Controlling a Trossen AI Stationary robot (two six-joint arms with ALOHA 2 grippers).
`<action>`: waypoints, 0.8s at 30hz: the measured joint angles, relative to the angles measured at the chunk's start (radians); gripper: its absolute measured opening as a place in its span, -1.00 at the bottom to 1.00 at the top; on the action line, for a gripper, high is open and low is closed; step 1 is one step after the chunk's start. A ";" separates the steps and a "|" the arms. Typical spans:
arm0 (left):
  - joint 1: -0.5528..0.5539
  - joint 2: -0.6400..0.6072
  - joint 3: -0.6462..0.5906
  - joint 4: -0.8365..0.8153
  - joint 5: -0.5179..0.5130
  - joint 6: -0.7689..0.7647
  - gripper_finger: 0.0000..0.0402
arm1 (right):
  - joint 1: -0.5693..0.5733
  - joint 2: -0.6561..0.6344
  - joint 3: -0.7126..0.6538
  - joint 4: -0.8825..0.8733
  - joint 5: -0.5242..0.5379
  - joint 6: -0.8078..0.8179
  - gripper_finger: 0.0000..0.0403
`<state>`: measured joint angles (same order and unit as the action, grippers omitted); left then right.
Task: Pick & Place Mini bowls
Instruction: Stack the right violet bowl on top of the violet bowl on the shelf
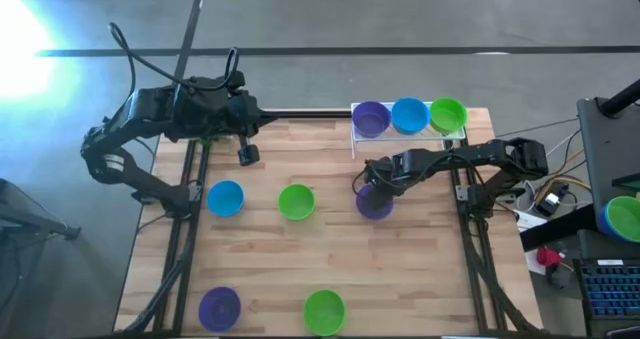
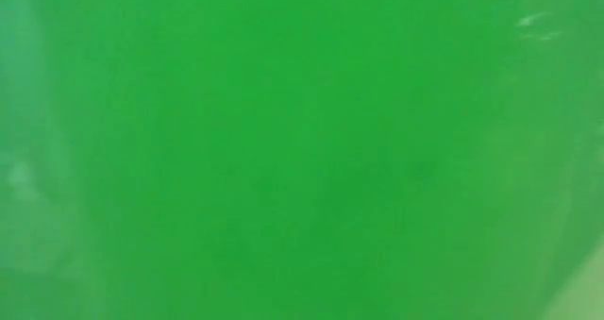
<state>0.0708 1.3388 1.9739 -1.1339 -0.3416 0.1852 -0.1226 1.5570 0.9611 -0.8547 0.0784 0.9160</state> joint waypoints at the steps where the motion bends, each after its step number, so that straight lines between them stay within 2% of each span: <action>1: 0.000 0.000 0.000 0.000 0.000 0.000 -1.00 | 0.000 0.000 0.000 0.000 0.000 0.000 -0.39; 6: 0.000 0.000 0.000 0.000 0.000 0.001 -1.00 | 0.000 0.000 0.027 -0.004 -0.001 -0.004 -0.33; 13: 0.000 0.000 0.000 0.000 0.000 0.001 -1.00 | 0.004 -0.045 0.103 -0.078 -0.008 -0.019 -0.37; 24: 0.000 0.017 0.000 0.012 0.000 -0.001 -1.00 | 0.046 -0.281 0.156 -0.118 0.027 -0.020 -0.38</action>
<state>0.0711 1.3562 1.9742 -1.1216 -0.3420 0.1841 -0.0770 1.2761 1.1175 -0.9727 0.1054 0.8964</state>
